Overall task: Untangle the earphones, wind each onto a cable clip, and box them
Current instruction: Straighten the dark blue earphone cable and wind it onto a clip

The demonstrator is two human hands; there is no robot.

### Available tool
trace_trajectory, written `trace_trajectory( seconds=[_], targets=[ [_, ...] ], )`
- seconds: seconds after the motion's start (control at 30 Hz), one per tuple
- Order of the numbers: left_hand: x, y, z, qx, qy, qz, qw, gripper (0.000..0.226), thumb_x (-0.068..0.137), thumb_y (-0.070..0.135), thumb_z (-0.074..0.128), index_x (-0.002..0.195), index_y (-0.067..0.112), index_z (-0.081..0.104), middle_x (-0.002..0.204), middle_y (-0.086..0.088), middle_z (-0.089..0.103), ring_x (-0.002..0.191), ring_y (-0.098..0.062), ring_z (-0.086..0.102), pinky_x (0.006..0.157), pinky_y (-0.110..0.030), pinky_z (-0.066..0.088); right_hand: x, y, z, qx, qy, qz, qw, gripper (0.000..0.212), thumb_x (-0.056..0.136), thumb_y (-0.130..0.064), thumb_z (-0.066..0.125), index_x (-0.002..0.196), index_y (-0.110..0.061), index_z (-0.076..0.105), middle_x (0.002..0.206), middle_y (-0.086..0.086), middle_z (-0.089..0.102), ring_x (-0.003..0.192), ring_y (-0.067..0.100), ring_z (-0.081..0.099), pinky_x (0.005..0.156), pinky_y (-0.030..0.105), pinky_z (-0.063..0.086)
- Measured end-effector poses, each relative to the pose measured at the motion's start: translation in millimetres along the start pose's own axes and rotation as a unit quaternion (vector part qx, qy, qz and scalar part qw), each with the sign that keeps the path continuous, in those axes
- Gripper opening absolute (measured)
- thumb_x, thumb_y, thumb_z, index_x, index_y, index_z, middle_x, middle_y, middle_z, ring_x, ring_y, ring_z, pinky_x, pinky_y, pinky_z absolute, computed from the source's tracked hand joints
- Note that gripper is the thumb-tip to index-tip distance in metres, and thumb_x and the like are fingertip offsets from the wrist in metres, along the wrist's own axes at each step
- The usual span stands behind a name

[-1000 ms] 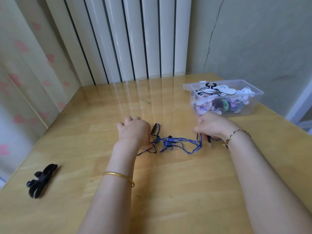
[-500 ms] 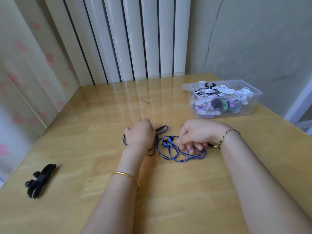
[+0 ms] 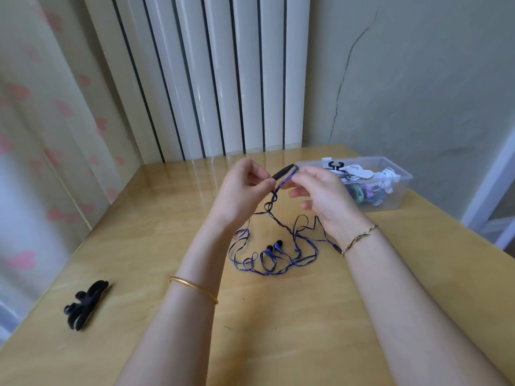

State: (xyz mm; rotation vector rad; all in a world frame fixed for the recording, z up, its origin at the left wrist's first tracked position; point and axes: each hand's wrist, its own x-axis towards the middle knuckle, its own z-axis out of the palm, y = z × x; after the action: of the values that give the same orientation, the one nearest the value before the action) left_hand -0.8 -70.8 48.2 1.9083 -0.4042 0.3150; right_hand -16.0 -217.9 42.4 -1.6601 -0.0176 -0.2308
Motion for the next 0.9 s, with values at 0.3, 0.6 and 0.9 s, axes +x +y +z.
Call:
trace_trajectory(
  seconds=[0.3, 0.6, 0.9],
  targets=[
    [2.4, 31.9, -16.9, 0.152, -0.003, 0.022, 0.988, 0.017, 0.086, 0.009, 0.059, 0.098, 0.017, 0.050, 0.088, -0.004, 0.062, 0.082, -0.020, 0.060, 0.069, -0.028, 0.046, -11.5, -33.8, 6.8, 0.062, 0.029, -0.022, 0.997, 0.019, 0.097, -0.017, 0.049, 0.081, -0.011, 0.058, 0.071, 0.001, 0.065, 0.068, 0.015, 0.065, 0.075, 0.033, 0.049],
    [9.2, 33.9, -49.8, -0.119, 0.223, -0.139, 0.957, 0.021, 0.097, 0.006, 0.030, 0.094, 0.011, 0.050, 0.092, -0.016, 0.061, 0.059, -0.024, 0.061, 0.049, -0.023, 0.046, -21.3, -41.7, -16.4, -0.474, 0.049, -0.113, 0.872, 0.010, 0.079, -0.031, 0.065, 0.074, -0.028, 0.057, 0.088, -0.006, 0.056, 0.083, 0.020, 0.055, 0.067, 0.029, 0.042],
    [3.2, 33.5, -60.0, 0.244, 0.106, 0.034, 0.963, 0.035, 0.101, 0.031, 0.037, 0.098, 0.011, 0.066, 0.112, -0.003, 0.063, 0.107, -0.021, 0.056, 0.109, -0.047, 0.028, -9.6, -18.1, -42.4, -0.317, 0.087, -0.023, 0.944, 0.029, 0.079, -0.028, 0.063, 0.058, -0.008, 0.056, 0.058, 0.006, 0.048, 0.061, 0.024, 0.045, 0.058, 0.029, 0.035]
  ],
)
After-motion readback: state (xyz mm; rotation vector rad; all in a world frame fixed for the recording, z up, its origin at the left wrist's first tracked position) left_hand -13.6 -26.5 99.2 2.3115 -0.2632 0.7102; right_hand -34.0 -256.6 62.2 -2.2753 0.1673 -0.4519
